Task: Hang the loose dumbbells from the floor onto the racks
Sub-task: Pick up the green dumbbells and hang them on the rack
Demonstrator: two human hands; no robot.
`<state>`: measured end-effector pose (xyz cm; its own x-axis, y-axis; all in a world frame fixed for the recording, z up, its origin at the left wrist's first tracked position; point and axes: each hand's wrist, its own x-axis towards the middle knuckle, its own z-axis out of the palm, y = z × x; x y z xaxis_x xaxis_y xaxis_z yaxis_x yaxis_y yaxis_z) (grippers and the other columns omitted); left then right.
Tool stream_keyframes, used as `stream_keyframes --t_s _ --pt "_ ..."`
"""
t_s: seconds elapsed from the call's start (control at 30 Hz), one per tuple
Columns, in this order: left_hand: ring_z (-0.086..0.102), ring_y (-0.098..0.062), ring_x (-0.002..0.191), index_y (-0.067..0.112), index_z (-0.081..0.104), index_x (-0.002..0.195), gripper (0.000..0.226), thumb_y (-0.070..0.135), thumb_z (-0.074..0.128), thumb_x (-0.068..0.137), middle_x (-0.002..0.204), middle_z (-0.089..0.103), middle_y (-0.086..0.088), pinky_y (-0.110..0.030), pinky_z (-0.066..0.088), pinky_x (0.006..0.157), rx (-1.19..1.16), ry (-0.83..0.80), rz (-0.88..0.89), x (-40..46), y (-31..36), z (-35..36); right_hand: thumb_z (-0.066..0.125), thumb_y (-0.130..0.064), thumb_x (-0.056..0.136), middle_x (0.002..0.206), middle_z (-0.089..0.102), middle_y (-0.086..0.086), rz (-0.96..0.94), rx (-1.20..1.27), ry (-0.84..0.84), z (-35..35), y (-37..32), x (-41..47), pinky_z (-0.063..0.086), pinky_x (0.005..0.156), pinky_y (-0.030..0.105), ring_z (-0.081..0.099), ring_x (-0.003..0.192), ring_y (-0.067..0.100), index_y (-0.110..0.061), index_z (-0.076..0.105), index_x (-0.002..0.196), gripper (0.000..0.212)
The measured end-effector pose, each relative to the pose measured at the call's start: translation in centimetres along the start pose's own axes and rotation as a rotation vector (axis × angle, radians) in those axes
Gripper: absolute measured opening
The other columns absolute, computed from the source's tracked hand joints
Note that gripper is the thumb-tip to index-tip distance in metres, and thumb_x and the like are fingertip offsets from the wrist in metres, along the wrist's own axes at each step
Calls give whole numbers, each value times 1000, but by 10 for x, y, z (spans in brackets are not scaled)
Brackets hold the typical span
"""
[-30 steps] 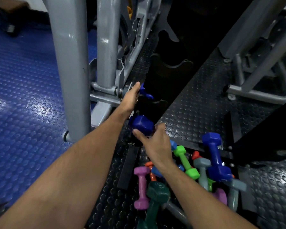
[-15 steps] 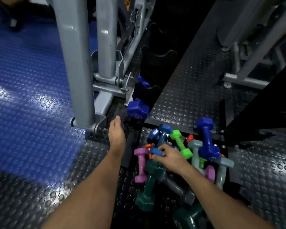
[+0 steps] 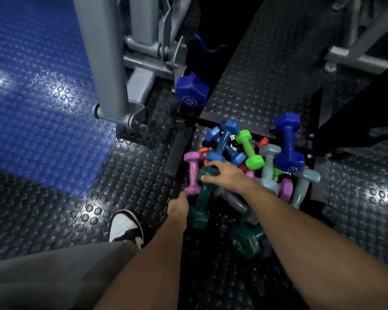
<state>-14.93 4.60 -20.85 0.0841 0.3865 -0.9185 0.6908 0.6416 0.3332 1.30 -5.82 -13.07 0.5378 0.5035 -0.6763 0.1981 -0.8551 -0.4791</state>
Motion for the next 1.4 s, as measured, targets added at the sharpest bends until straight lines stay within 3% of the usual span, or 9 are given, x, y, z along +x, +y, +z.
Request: stream_keyframes --t_s 0.1,0.23,0.3,0.5,0.6,0.8,0.97,1.23,1.4 --pt "73 -34 95 6 69 123 88 73 70 67 111 73 -13 -48 62 83 -10 -50 -100 21 -17 0 72 -63 83 147 54 1 -28 1 -34 4 -4 5 45 111 40 55 129 22 -30 50 149 77" --pt "49 -41 135 18 47 150 72 64 51 96 153 49 -12 -59 40 110 128 -152 -256 -18 3 -5 74 -62 81 147 52 2 -26 -62 -49 6 -10 15 45 110 41 55 127 23 -33 48 149 78" --pt "46 -45 136 20 39 155 71 63 47 99 159 40 -14 -61 38 111 198 -184 -297 -31 7 -4 75 -63 80 148 51 1 -17 -83 -71 7 -10 17 45 111 42 53 129 23 -35 46 150 81" --pt "60 -42 123 11 55 110 41 51 53 102 109 66 -18 -60 45 109 7 -303 -410 -44 6 1 78 -58 79 138 59 -2 -6 -99 -90 7 -10 24 46 107 38 56 128 22 -30 54 145 75" --pt "63 -38 114 10 57 106 22 33 57 104 94 62 -13 -62 48 105 -74 -270 -379 -39 4 1 80 -56 78 109 64 -3 3 -89 -96 5 -10 24 48 86 33 63 108 21 -25 65 121 55" --pt "69 -31 99 11 62 127 30 30 57 105 105 71 -12 -56 56 94 -120 -221 -301 -30 -5 2 84 -54 76 116 57 -5 21 -20 -85 -3 -15 17 43 85 30 57 105 16 -22 57 141 77" --pt "70 -29 82 10 63 113 40 41 74 89 97 72 -11 -38 53 63 -245 -14 -202 -28 6 -13 89 -41 74 112 66 0 16 153 -2 -15 -21 1 49 74 25 63 97 15 -22 65 113 50" --pt "70 -27 83 12 58 104 42 31 87 80 101 69 -14 -48 64 79 -489 144 135 -35 71 -32 95 -31 70 103 76 8 -56 410 15 -55 -64 -27 64 72 41 77 86 25 -18 60 108 54" --pt "71 -29 88 9 58 99 75 51 97 51 104 70 -13 -40 61 87 -568 262 314 -56 150 -34 90 -38 77 100 77 1 -112 501 85 -94 -92 -42 50 50 14 75 72 6 -21 56 115 54"
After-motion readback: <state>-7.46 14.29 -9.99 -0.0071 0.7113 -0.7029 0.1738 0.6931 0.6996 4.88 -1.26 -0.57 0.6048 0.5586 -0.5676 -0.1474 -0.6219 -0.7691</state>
